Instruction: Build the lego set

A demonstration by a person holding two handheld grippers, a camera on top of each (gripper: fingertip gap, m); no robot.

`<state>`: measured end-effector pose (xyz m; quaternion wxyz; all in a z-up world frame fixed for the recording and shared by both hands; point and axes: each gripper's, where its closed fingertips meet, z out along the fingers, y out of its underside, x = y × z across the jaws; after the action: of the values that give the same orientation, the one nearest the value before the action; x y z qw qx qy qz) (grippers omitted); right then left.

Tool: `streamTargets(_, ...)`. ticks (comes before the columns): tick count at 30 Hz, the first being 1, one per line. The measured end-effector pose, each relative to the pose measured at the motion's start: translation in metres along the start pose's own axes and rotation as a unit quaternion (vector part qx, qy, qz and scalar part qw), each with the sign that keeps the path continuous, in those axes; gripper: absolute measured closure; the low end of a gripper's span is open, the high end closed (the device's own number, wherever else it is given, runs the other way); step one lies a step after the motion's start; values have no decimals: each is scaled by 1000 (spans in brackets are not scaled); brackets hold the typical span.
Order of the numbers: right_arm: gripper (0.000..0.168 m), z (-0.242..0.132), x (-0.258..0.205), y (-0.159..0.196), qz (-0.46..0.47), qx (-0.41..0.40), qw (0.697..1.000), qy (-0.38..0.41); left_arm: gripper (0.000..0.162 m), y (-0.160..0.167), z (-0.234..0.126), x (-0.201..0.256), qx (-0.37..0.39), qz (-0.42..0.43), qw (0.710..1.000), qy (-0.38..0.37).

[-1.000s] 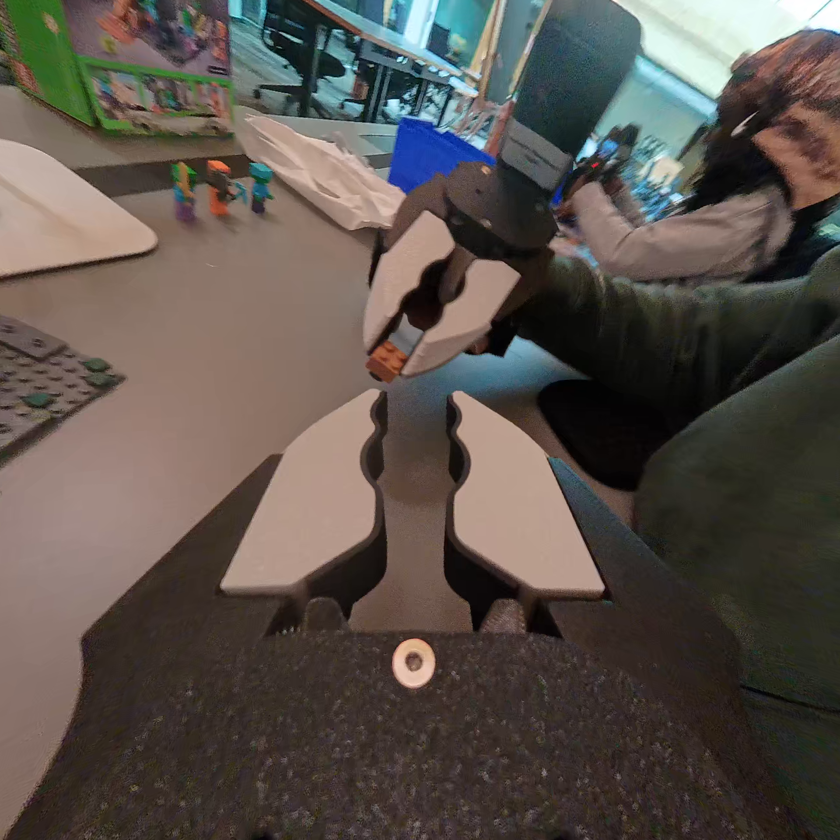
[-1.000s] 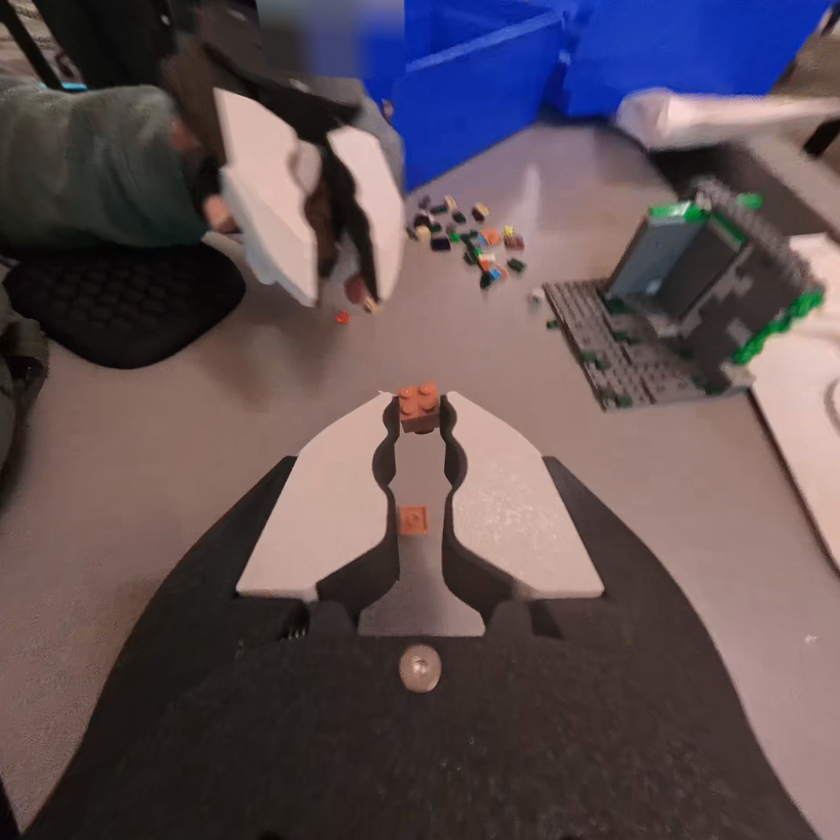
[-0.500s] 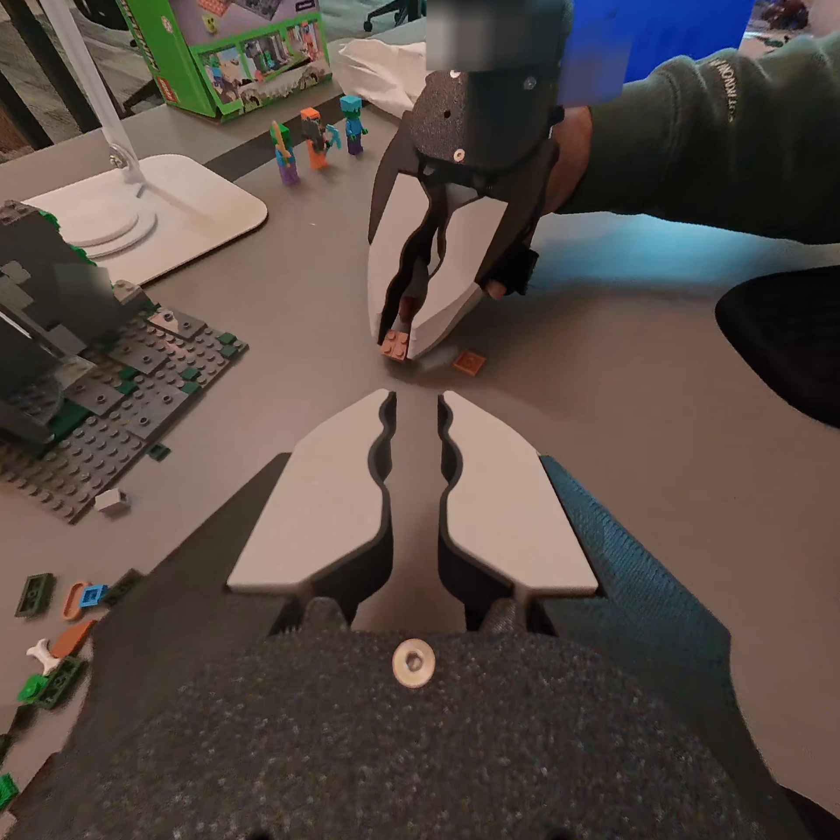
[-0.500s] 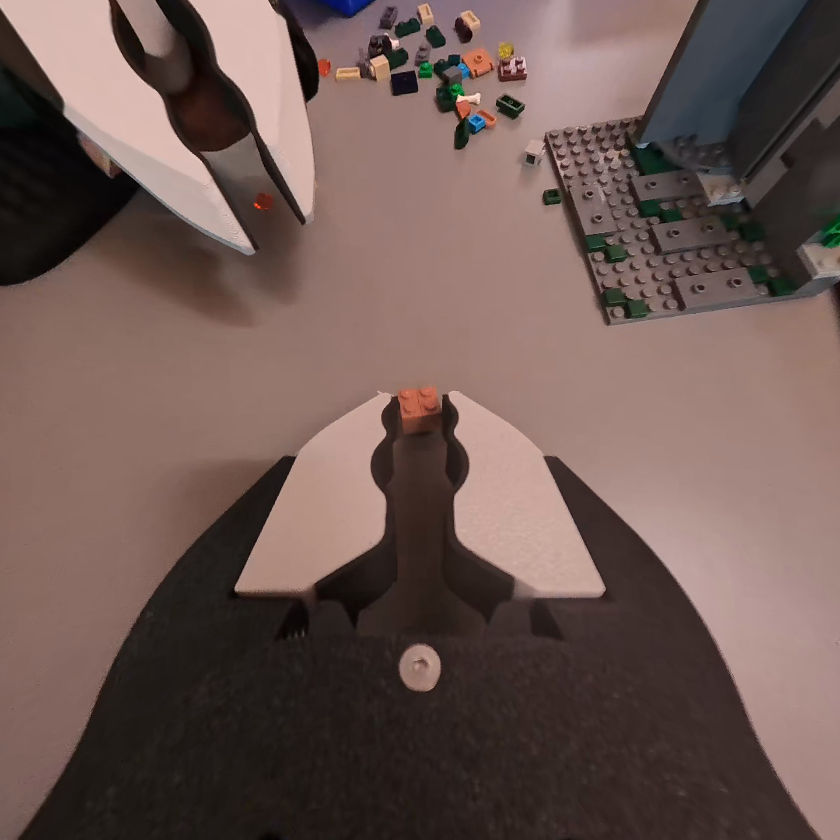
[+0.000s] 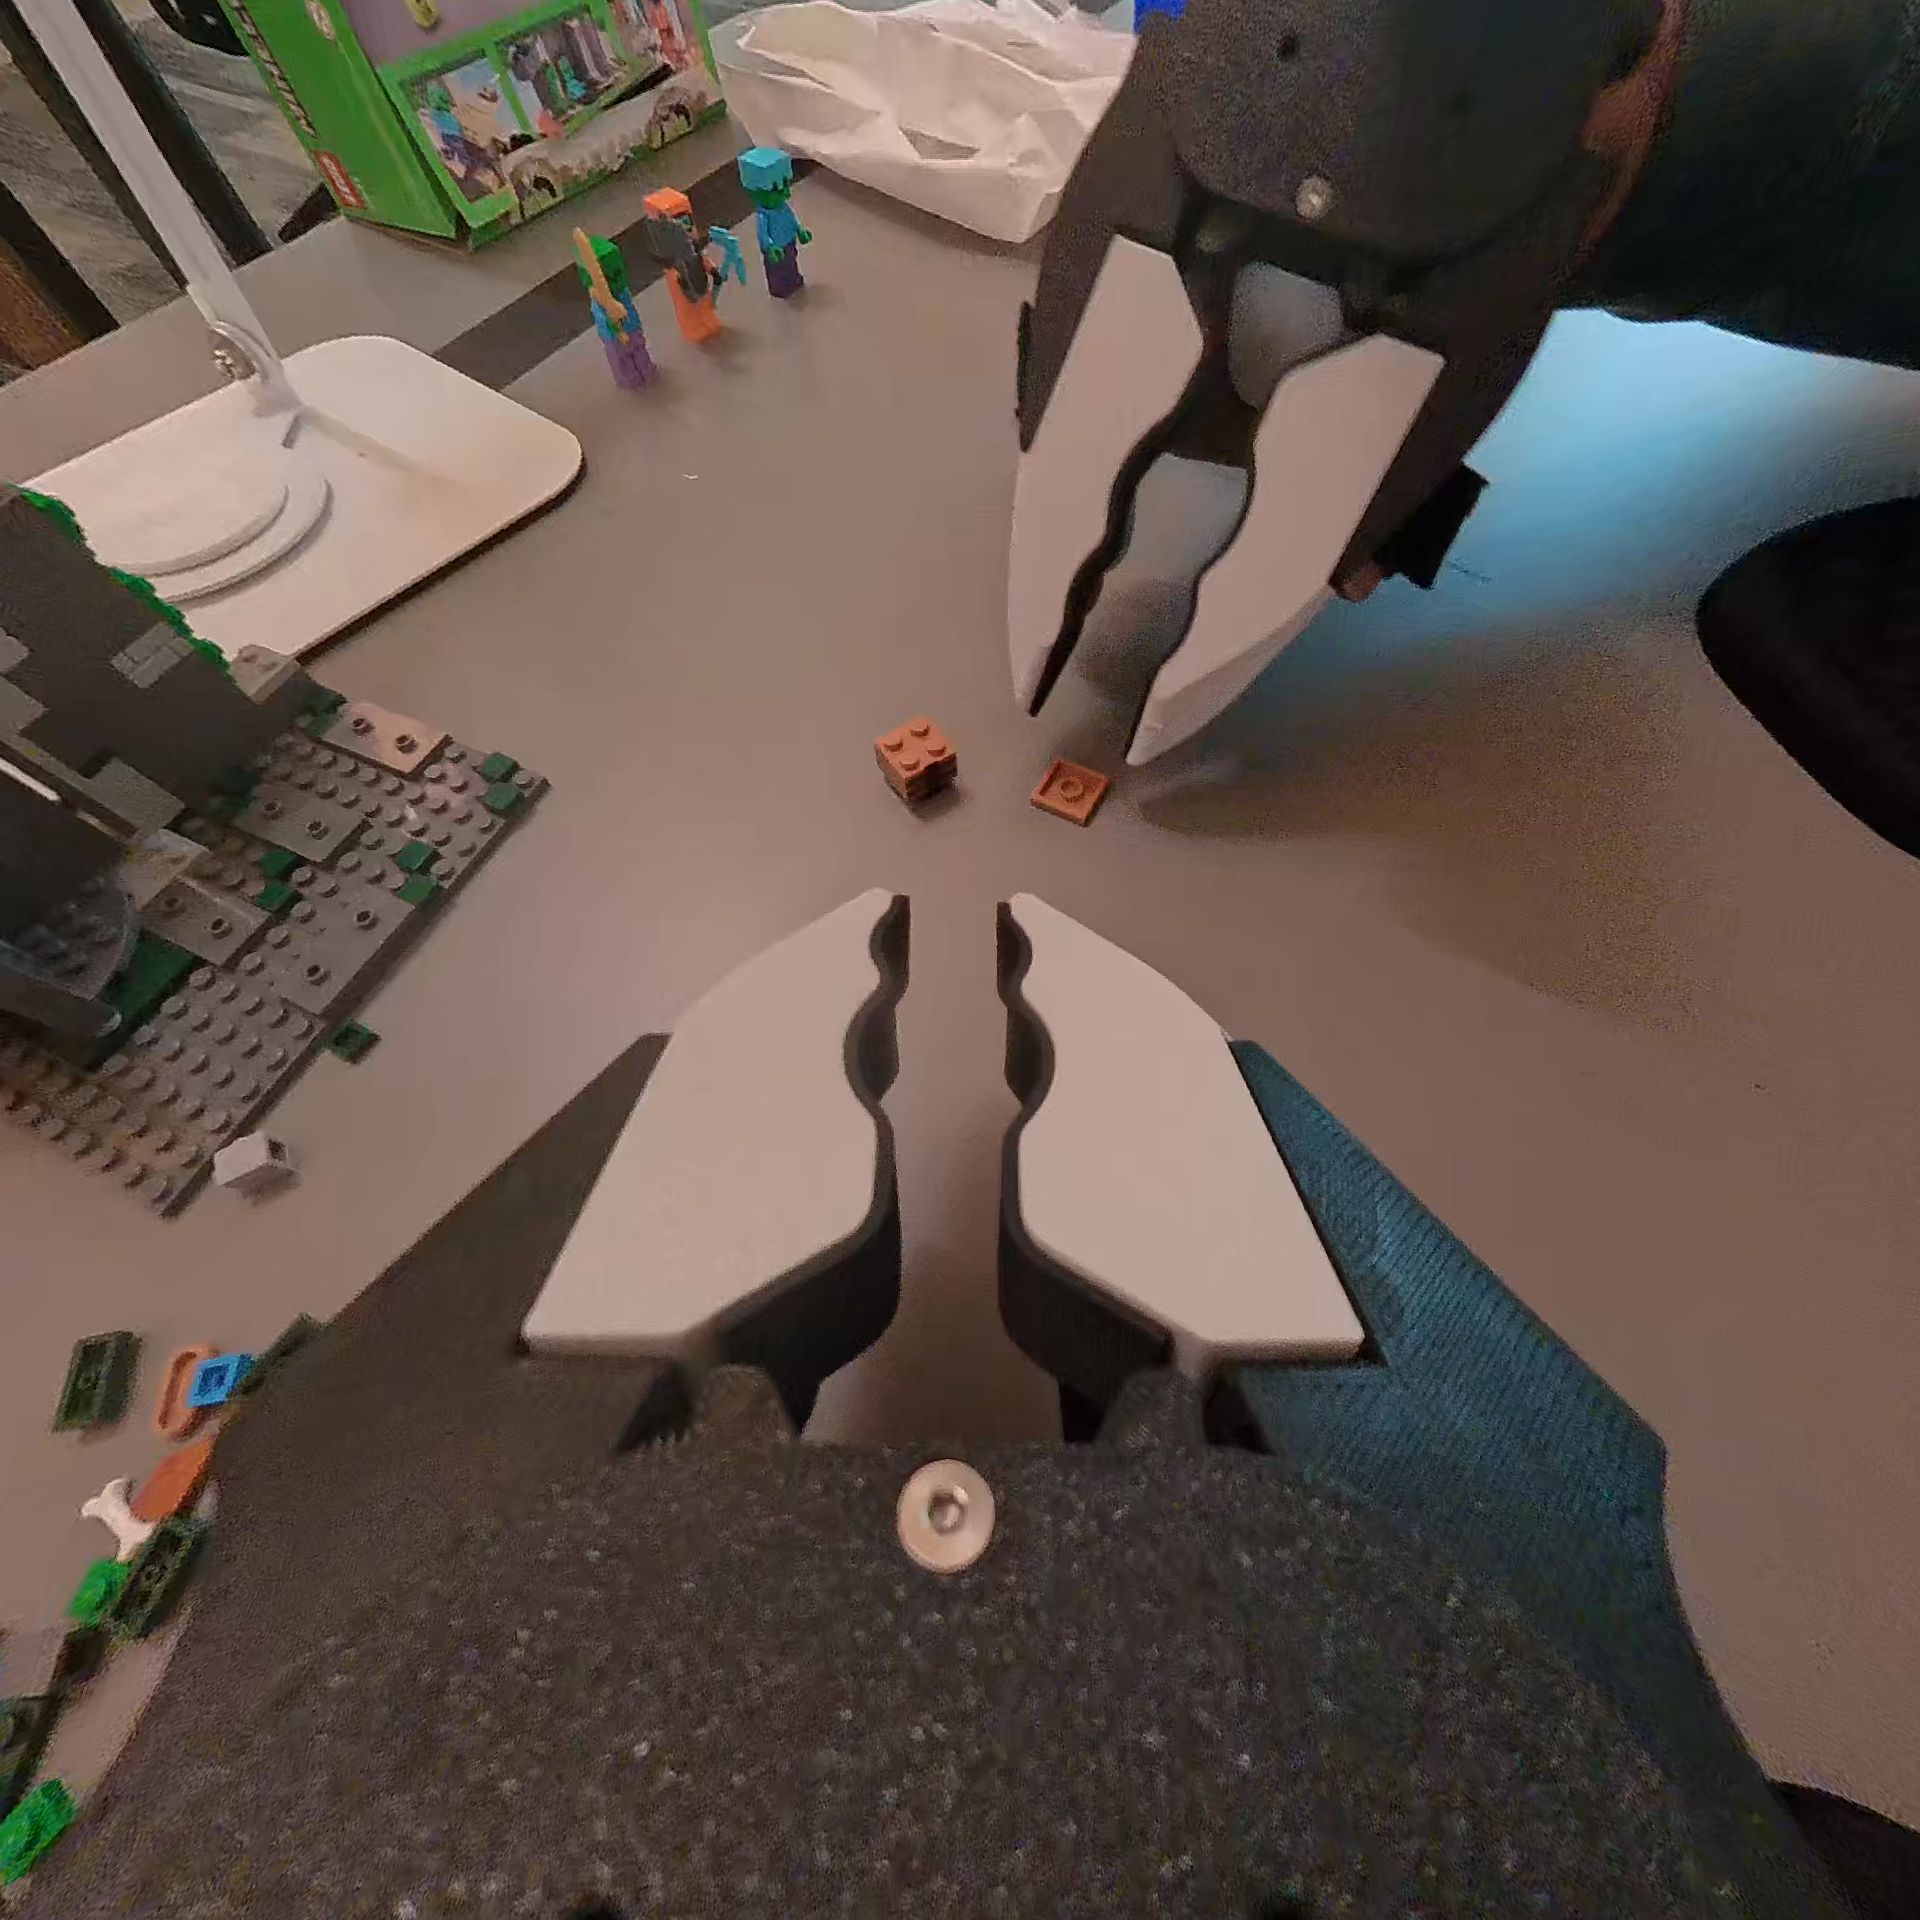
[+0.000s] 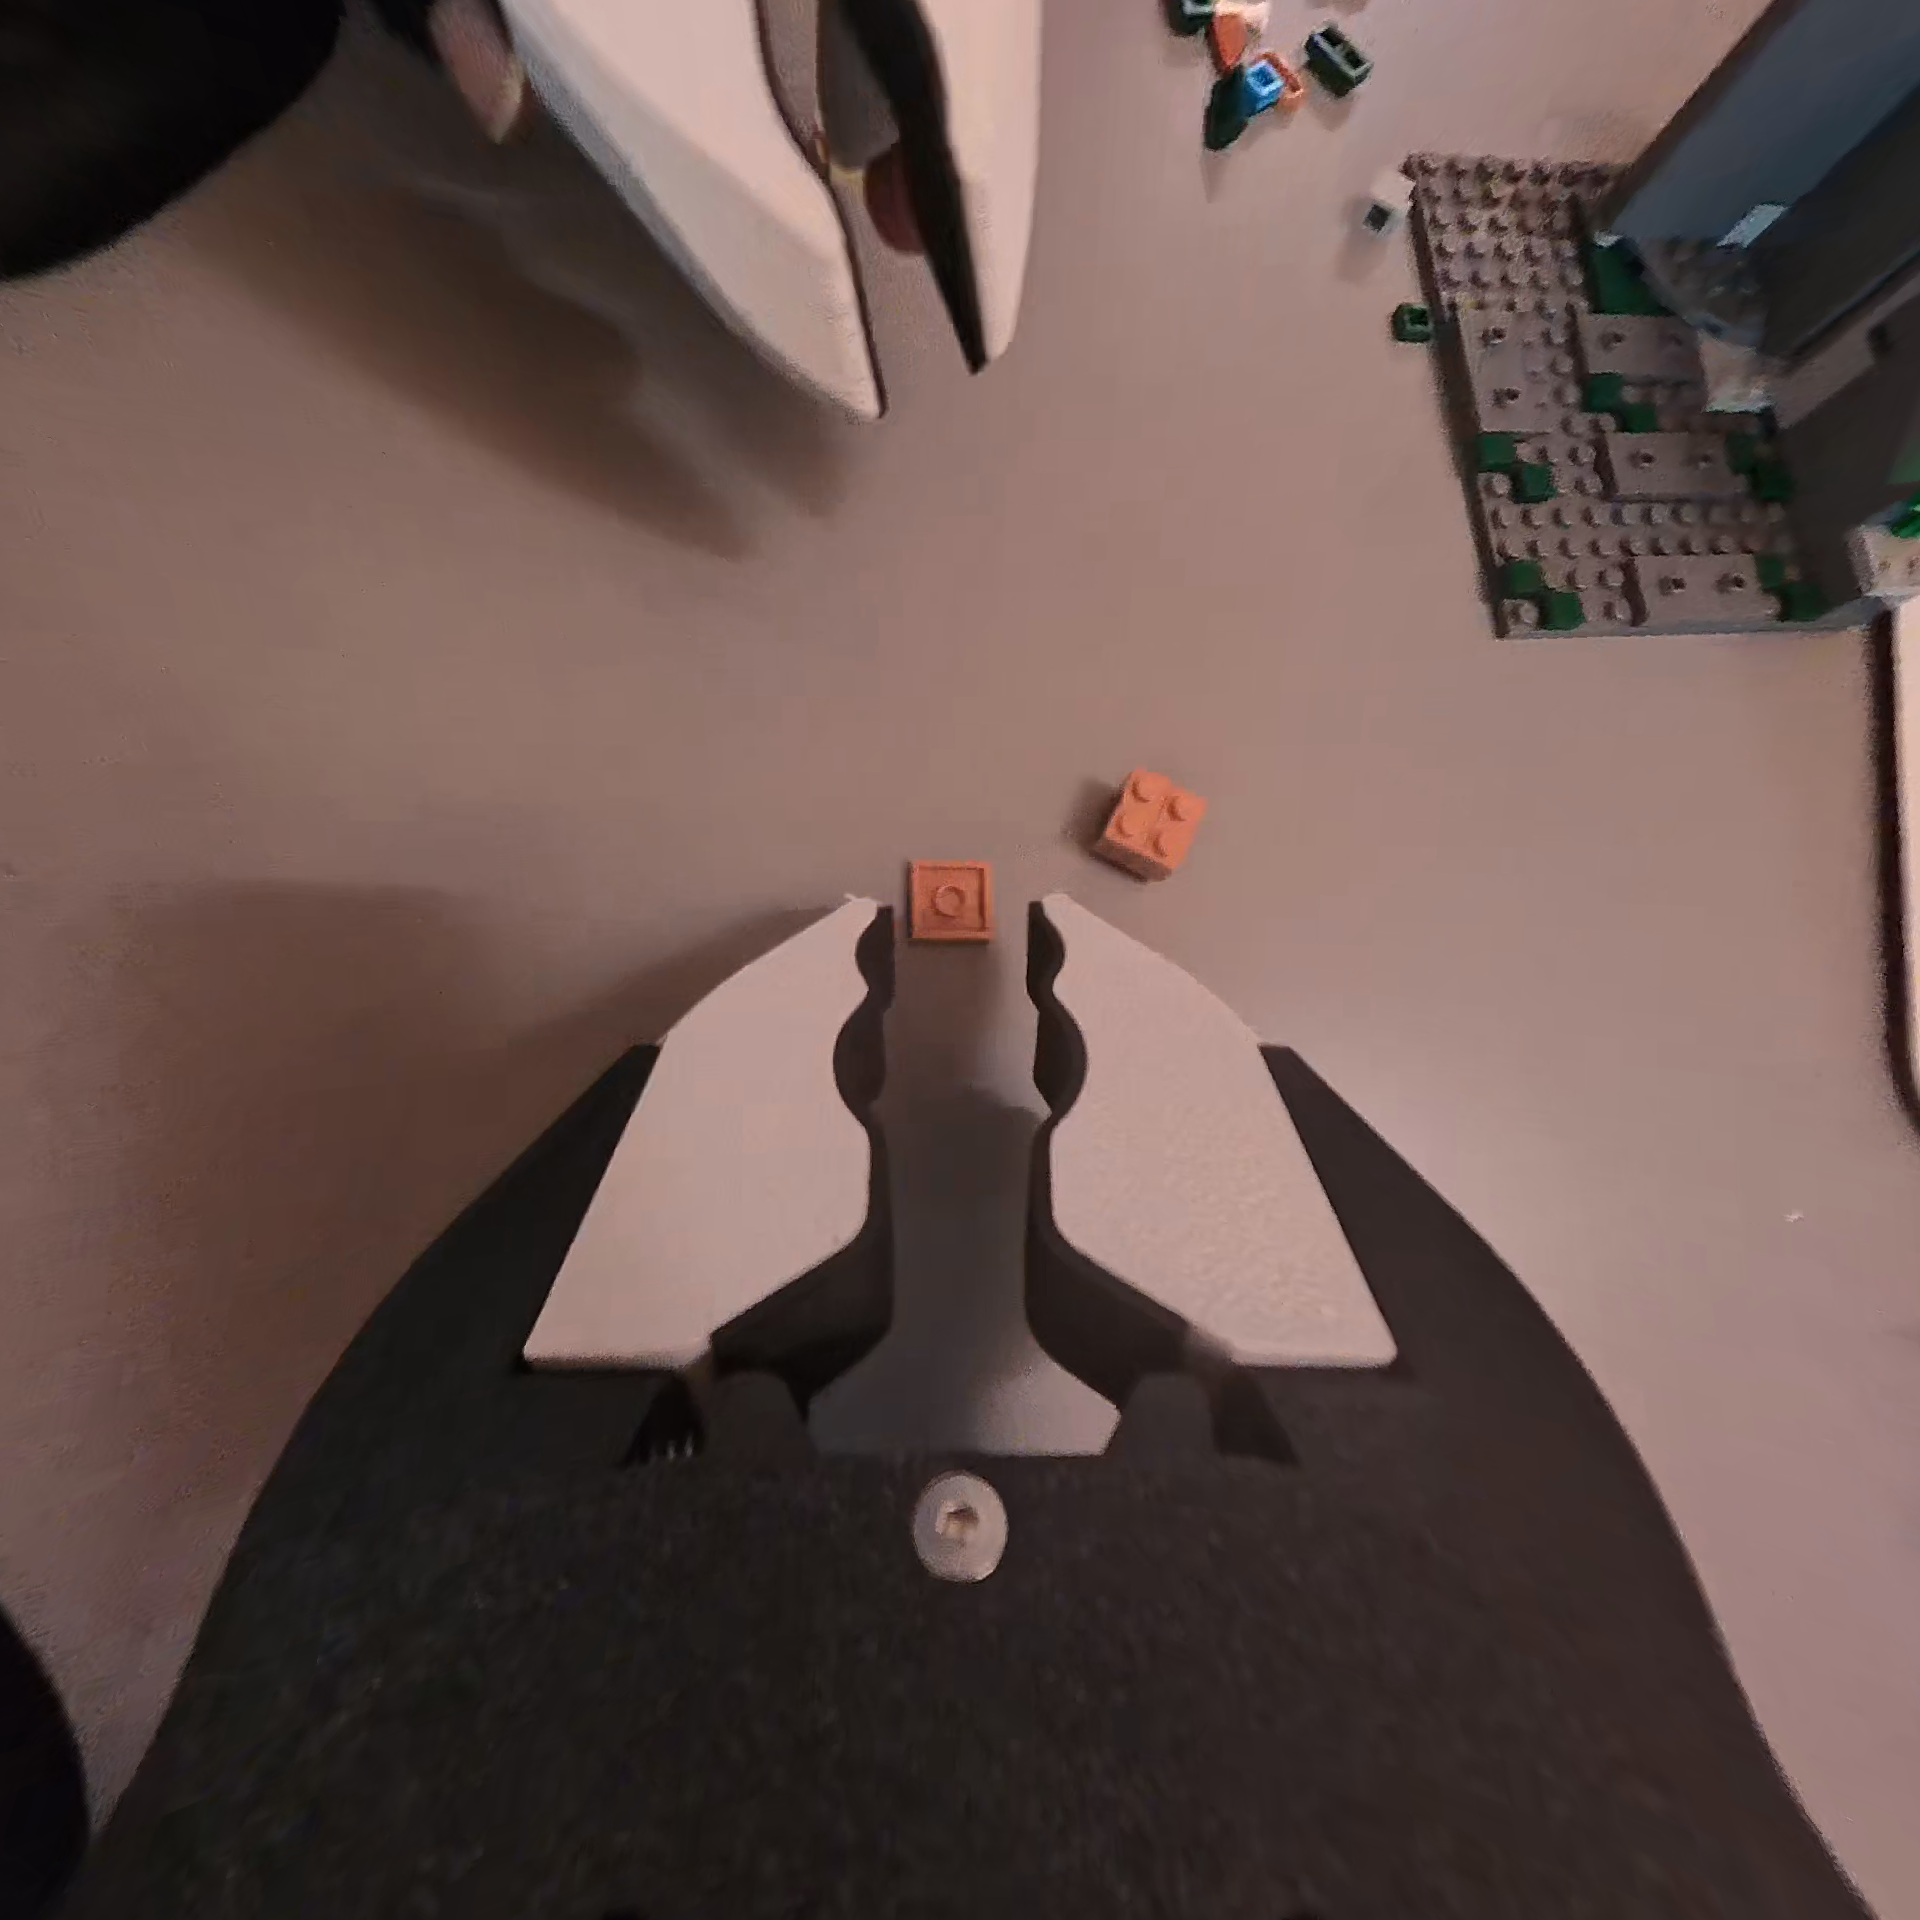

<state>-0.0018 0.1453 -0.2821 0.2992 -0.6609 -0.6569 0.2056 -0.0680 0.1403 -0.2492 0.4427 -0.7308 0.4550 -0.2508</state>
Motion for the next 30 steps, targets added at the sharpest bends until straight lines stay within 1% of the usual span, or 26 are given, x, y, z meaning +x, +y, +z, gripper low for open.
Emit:
streamTargets(2,144,3,-3,3,-19,-7,1000,20,146,1,1,2,-1,1,1000,4)
streamTargets(5,147,7,-6,4,-24,-6,1000,19,147,1,3,5,-5,7,1000,5)
streamTargets(7,148,11,-6,4,-15,-4,1000,9,147,2,3,7,-7,14,1000,6)
streamTargets(9,153,13,-4,3,-7,-3,1000,-3,147,2,4,10,-8,22,1000,7)
streamTargets(15,157,14,-1,2,-26,-35,999,-25,149,4,7,17,-15,52,998,15)
streamTargets(20,168,6,-16,-19,52,34,994,-89,148,1,7,31,-3,102,994,34)
streamTargets(23,168,2,-12,-16,61,34,995,-70,149,4,10,34,-12,130,991,31)
streamTargets(26,163,-4,3,-4,47,15,999,-22,149,7,12,35,-20,134,990,32)
streamTargets(27,153,-6,8,2,45,1,999,-9,149,7,12,35,-19,133,990,32)
streamTargets(30,144,-9,19,15,39,-26,999,16,150,7,12,34,-22,133,990,29)
